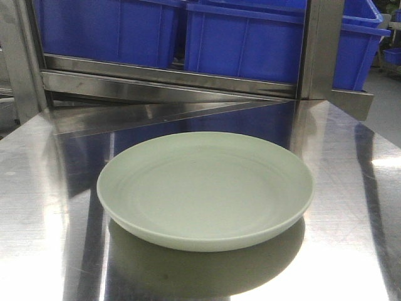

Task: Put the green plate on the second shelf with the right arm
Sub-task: 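Move the right gripper toward the pale green plate's rim, then lower the open right gripper onto the plate rim farthest from the robot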

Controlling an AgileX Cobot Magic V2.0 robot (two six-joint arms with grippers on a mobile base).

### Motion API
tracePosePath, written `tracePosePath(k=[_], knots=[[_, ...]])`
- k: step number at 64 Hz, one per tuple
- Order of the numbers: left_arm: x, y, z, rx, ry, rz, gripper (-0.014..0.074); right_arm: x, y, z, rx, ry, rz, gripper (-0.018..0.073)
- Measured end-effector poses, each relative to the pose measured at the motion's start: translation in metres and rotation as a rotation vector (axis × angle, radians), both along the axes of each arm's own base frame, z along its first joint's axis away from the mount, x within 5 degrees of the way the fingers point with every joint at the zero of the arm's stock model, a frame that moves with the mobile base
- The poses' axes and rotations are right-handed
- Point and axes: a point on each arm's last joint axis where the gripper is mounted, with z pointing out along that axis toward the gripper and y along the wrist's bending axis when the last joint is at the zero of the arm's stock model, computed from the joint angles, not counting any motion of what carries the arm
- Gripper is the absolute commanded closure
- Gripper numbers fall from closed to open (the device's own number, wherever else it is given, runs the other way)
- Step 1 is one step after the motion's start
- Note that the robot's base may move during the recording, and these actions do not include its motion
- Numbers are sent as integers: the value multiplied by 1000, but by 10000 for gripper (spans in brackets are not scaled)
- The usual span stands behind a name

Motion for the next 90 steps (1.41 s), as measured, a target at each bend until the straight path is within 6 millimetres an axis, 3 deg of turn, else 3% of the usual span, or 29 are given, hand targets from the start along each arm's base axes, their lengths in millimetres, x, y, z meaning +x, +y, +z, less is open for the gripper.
tracePosePath(k=[8, 22, 27, 36, 42, 56, 74, 90], knots=[[0, 0, 0, 0, 0, 0, 466, 26, 8, 20, 24, 220, 63, 512], [0, 0, 0, 0, 0, 0, 466, 89, 33, -7, -45, 635, 320, 496], [0, 0, 0, 0, 0, 0, 466, 107, 40, -21, -52, 733, 397, 393], [0, 0, 0, 0, 0, 0, 466, 129, 46, -38, -23, 849, 462, 58], [0, 0, 0, 0, 0, 0, 466, 139, 49, -47, -4, 904, 479, -45], [0, 0, 0, 0, 0, 0, 466, 165, 61, -75, 29, 1045, 530, -45], [0, 0, 0, 0, 0, 0, 466, 203, 97, -129, 2, 1185, 575, -44], [0, 0, 0, 0, 0, 0, 466, 223, 102, -161, 9, 1253, 539, -44]])
